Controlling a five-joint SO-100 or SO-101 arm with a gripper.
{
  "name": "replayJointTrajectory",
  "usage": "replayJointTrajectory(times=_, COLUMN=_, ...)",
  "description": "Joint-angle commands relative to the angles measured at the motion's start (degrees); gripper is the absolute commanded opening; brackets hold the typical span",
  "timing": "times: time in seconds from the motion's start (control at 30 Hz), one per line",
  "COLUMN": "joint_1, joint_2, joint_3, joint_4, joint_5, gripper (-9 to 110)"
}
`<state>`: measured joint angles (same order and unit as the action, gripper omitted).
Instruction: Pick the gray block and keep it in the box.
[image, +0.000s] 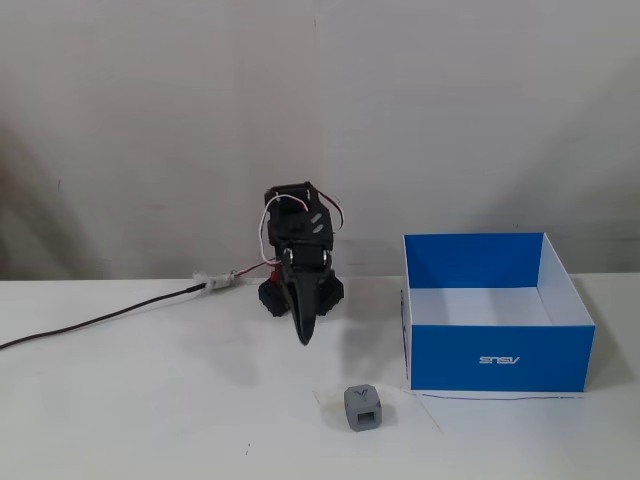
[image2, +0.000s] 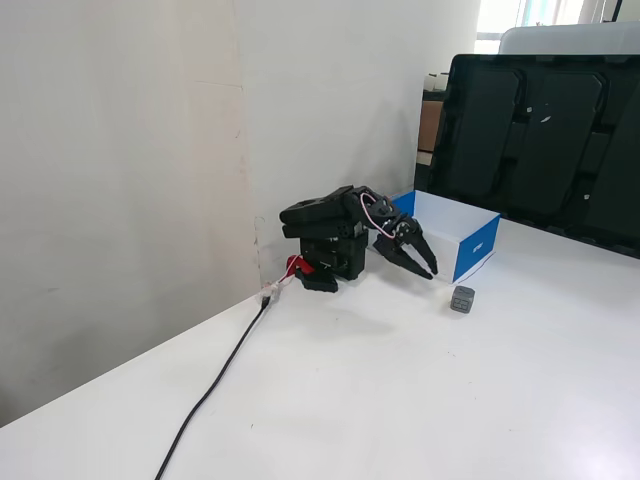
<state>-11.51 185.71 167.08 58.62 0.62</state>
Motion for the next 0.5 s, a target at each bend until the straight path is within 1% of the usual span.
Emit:
replayJointTrajectory(times=0.0, joint_1=-1.8, joint_2=-6.0, joint_3=-9.1, joint_4=-0.5, joint_5=2.5, gripper=0)
replayJointTrajectory(times=0.1, joint_1=-5.6, joint_2=-21.0, joint_3=-17.1, joint_4=-1.4, joint_5=5.0, gripper=0)
replayJointTrajectory(times=0.23, joint_1=-9.1, joint_2=-40.0, joint_3=-22.6, joint_4=-4.6, joint_5=7.6, gripper=1)
replayJointTrajectory(times=0.3, joint_1=-8.9, joint_2=-50.0, joint_3=-26.4, joint_4=-5.4, joint_5=8.2, gripper=10)
replayJointTrajectory(times=0.4, joint_1=-9.1, joint_2=-58.0, joint_3=-28.7, joint_4=-8.0, joint_5=9.2, gripper=22)
replayJointTrajectory(times=0.47, joint_1=-10.5, joint_2=-65.6, joint_3=-31.8, joint_4=-8.7, joint_5=9.8, gripper=25)
